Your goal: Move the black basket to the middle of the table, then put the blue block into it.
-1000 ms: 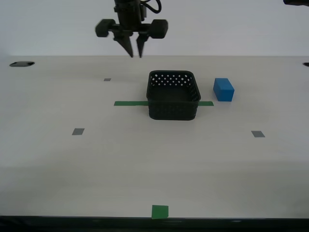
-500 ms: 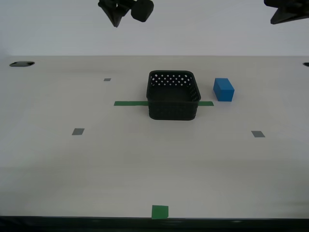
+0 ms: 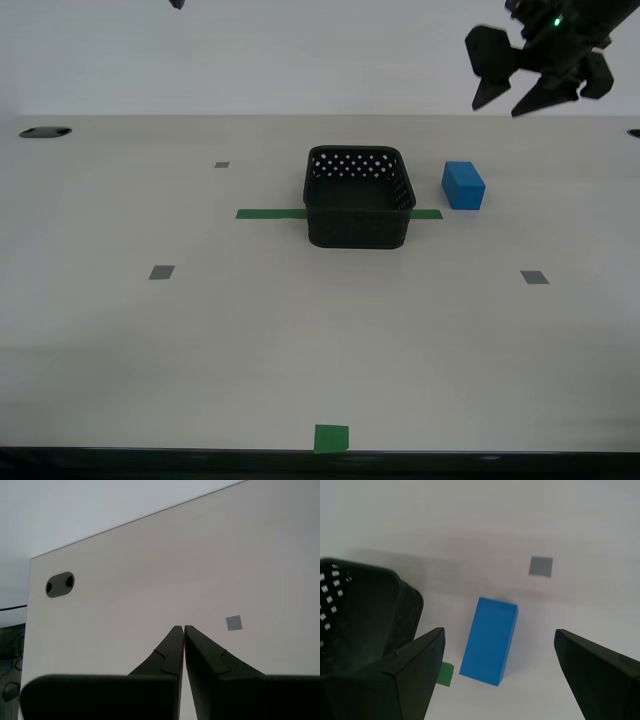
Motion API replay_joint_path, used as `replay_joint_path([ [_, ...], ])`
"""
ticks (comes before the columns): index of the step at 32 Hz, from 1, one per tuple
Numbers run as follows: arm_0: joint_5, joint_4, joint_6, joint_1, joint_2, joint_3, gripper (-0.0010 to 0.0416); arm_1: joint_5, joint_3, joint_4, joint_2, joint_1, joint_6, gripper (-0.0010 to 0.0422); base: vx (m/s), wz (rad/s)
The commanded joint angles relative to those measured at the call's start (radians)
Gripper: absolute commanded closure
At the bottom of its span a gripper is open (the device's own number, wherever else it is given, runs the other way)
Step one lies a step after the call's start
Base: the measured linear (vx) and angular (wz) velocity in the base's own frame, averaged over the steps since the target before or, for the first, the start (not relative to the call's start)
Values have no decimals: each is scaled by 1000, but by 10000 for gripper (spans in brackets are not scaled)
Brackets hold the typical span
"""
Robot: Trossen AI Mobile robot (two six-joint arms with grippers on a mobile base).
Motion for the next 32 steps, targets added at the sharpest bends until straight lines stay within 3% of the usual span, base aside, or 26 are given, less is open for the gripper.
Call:
replay_joint_path([
  [1, 14, 4, 1, 19, 48, 15, 91, 0, 1, 0, -2, 27, 25, 413, 0, 0],
  [6, 23, 10, 1, 62, 165, 74, 105, 56, 0, 11, -2, 80, 36, 413, 0, 0],
  [12, 31, 10, 15, 80, 253, 101, 83, 76, -17, 21, -2, 97, 56, 413, 0, 0],
  [14, 51, 12, 15, 80, 253, 101, 82, 92, -34, 38, -2, 97, 57, 413, 0, 0],
  [15, 97, 25, 14, 80, 253, 102, 84, 98, -60, 62, -2, 98, 57, 413, 0, 0],
  [17, 109, 31, 15, 80, 253, 101, 88, 101, -96, 80, -2, 99, 57, 413, 0, 0],
  [23, 109, 40, 18, 83, 291, 105, 81, 128, -213, 134, -2, 103, 30, 413, 0, 0],
  [30, 110, 43, 19, 84, 384, 102, 96, 146, -213, 148, -12, 105, 31, 413, 0, 0],
  [32, 110, 41, 23, 85, 382, 104, 132, 146, -213, 148, -13, 106, 31, 413, 0, 0],
])
